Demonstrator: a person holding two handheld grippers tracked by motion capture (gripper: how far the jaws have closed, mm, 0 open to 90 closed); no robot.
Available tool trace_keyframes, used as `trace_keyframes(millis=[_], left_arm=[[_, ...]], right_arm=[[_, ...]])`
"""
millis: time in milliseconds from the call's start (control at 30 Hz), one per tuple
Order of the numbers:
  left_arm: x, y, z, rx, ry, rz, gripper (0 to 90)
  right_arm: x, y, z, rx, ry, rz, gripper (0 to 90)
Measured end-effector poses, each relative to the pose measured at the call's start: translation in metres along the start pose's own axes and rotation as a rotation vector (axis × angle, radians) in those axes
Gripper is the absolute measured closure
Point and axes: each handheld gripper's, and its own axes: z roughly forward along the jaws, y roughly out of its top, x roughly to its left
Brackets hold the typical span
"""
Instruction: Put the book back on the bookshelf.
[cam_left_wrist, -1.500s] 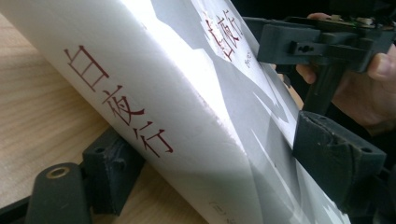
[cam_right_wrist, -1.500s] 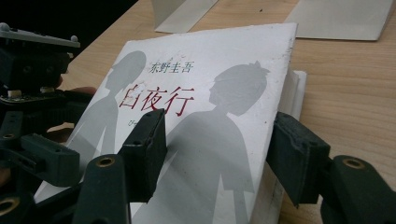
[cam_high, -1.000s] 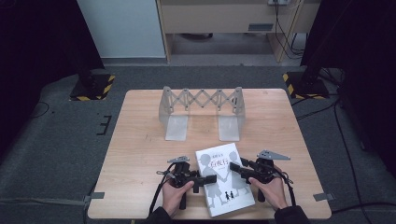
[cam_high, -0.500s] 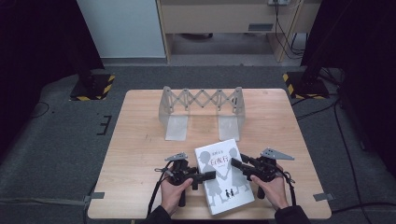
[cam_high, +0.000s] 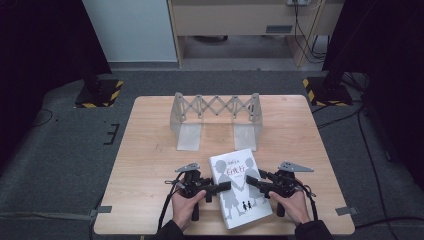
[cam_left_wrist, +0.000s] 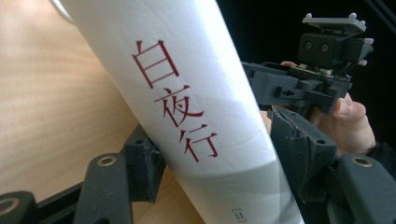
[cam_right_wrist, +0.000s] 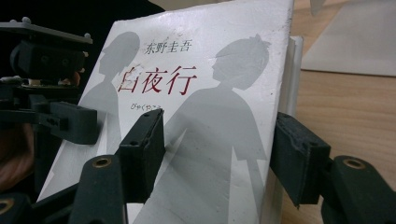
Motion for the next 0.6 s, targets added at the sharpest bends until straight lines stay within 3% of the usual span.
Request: trace_keyframes(millis=[167, 333, 433, 467, 500, 600], left_arm=[[-0.005, 0.007, -0.003, -0.060, 0.011, 0.030, 40.7], [-0.003, 0.006, 0.002, -0.045, 0.024, 0.050, 36.7], [-0.002, 0.005, 0.009, -0.021, 0.002, 0.030, 36.1], [0.000, 0.001, 0.010, -0.047, -0.040, -0.004, 36.4], [0.001, 0.001, 0.009, -0.066, -0.059, -0.028, 42.8], [-0.002, 0.004, 0.007, -0.060, -0.053, -0.006, 44.4]], right_arm=[[0.005, 0.005, -0.001, -0.047, 0.006, -0.043, 41.3], [0.005, 0.007, -0.003, -0.049, 0.010, -0.066, 46.1], [0.006, 0.007, -0.001, -0.039, 0.025, -0.088, 47.9], [0.007, 0.007, 0.000, -0.036, 0.042, -0.099, 48.9], [0.009, 0.008, 0.000, -0.031, 0.056, -0.099, 49.2], [0.008, 0.009, -0.002, -0.045, 0.071, -0.083, 50.8]])
